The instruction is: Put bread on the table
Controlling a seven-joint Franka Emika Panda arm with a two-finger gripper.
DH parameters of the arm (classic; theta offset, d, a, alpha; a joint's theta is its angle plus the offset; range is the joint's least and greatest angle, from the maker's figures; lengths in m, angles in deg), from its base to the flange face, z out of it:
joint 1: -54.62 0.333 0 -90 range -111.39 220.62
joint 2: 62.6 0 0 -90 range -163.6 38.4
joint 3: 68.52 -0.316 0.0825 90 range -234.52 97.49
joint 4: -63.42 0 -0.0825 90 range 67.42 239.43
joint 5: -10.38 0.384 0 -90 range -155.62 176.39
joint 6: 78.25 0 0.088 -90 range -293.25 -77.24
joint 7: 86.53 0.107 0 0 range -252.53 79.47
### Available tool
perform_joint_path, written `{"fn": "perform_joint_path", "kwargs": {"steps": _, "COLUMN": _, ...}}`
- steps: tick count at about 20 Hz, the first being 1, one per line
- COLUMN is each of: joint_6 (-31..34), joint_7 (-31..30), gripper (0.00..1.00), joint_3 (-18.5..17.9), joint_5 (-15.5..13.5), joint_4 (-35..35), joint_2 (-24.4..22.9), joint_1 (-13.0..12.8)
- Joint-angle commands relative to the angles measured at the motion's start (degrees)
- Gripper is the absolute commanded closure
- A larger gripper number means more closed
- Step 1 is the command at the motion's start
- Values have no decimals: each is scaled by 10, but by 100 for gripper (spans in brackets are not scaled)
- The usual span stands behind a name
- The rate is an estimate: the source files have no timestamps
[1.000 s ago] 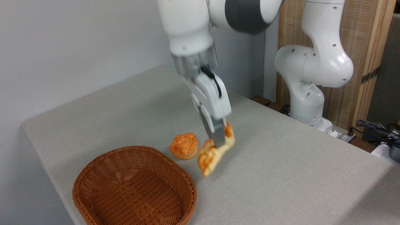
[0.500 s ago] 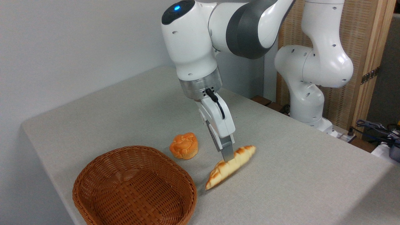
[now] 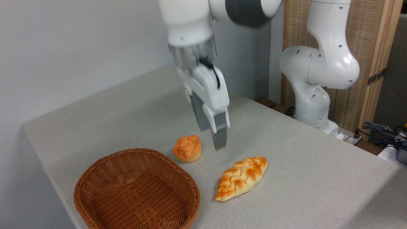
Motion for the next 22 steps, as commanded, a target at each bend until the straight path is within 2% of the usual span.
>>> {"fn": "perform_joint_path", "kwargs": {"steps": 1, "joint_6": 48, "joint_7": -128, "gripper": 0, "joint_3": 37, "joint_5": -11, "joint_4": -106, "joint_2": 27, "joint_1": -2}}
{"fn": "perform_joint_path", "kwargs": {"steps": 4, "joint_6": 52, "joint_7": -224, "gripper": 0, "joint_3": 46, "joint_5": -14, "joint_4": -185, "joint_2": 69, "joint_1": -3}}
{"fn": "perform_joint_path", "kwargs": {"steps": 7, "joint_6": 53, "joint_7": -220, "gripper": 0, "joint_3": 40, "joint_5": -36, "joint_4": -197, "joint_2": 77, "joint_1": -8}}
{"fn": "perform_joint_path", "kwargs": {"steps": 12, "joint_6": 55, "joint_7": -220, "gripper": 0, "joint_3": 37, "joint_5": -35, "joint_4": -197, "joint_2": 82, "joint_1": -19}}
{"fn": "perform_joint_path", "kwargs": {"steps": 15, "joint_6": 55, "joint_7": -216, "gripper": 0, "joint_3": -34, "joint_5": -36, "joint_4": -197, "joint_2": 88, "joint_1": -82}}
{"fn": "perform_joint_path", "kwargs": {"steps": 22, "joint_6": 57, "joint_7": -210, "gripper": 0, "joint_3": -35, "joint_5": -39, "joint_4": -196, "joint_2": 97, "joint_1": -83}}
